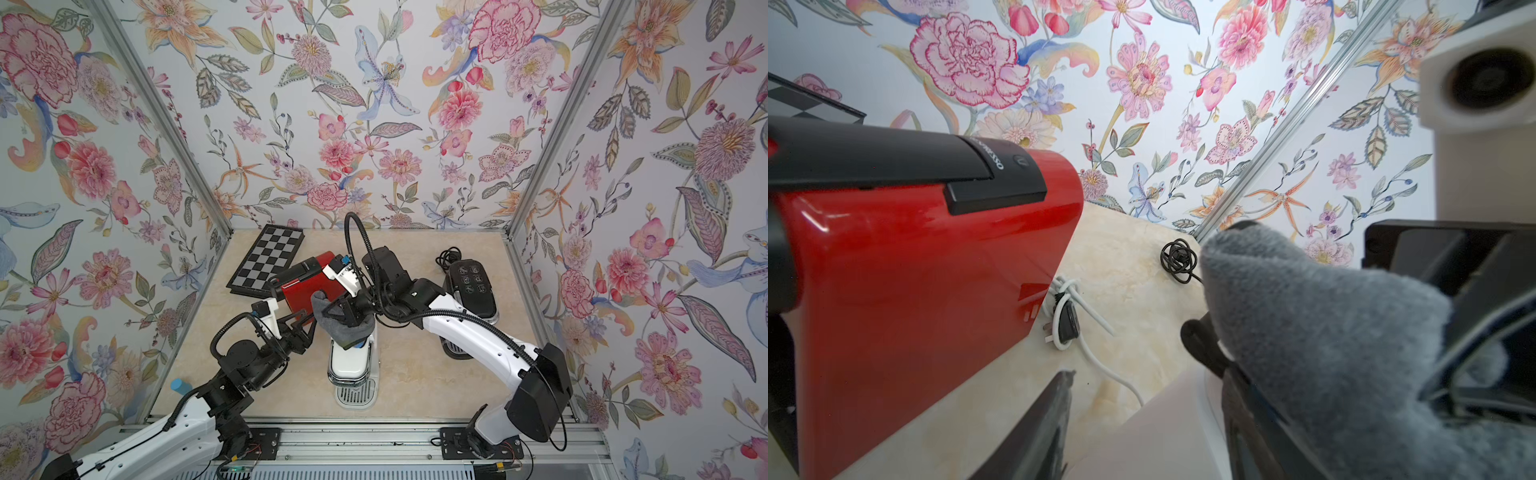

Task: Wipe the surface of a coffee machine
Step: Wipe the dirt from the surface of the coffee machine.

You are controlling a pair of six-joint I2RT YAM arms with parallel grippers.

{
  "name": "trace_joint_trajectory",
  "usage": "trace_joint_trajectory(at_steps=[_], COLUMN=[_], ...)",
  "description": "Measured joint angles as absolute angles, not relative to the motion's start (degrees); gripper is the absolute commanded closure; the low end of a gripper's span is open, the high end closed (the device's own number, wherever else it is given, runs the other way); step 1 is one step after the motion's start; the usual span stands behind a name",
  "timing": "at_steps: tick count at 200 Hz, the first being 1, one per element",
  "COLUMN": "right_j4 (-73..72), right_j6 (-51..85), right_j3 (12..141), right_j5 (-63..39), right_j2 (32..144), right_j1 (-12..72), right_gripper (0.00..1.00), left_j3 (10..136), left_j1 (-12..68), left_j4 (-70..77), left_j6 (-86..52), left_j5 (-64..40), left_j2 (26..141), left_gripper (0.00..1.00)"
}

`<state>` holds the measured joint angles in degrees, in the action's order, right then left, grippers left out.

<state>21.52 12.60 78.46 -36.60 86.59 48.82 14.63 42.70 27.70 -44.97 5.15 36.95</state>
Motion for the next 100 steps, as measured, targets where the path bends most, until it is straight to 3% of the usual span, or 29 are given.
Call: trace_joint_trajectory(at_steps=[74,100], right_j4=[15.2,11.0], right_j6=[18.1,20.6], right_j3=[81.2,80.3], right_j5=[-41.4,-40.6], right_j2=[91.0,91.3], right_j1=[45.1,42.5], right_gripper=[0.94,0.94], left_j3=[11.9,12.0], left_j1=[42.0,42.0], left_j4=[32.2,36.0], left_j6=[-43.8,-44.0], left_j5=[1.0,-3.4], left_j2=[31.1,32.3], left_gripper=[0.33,0.27])
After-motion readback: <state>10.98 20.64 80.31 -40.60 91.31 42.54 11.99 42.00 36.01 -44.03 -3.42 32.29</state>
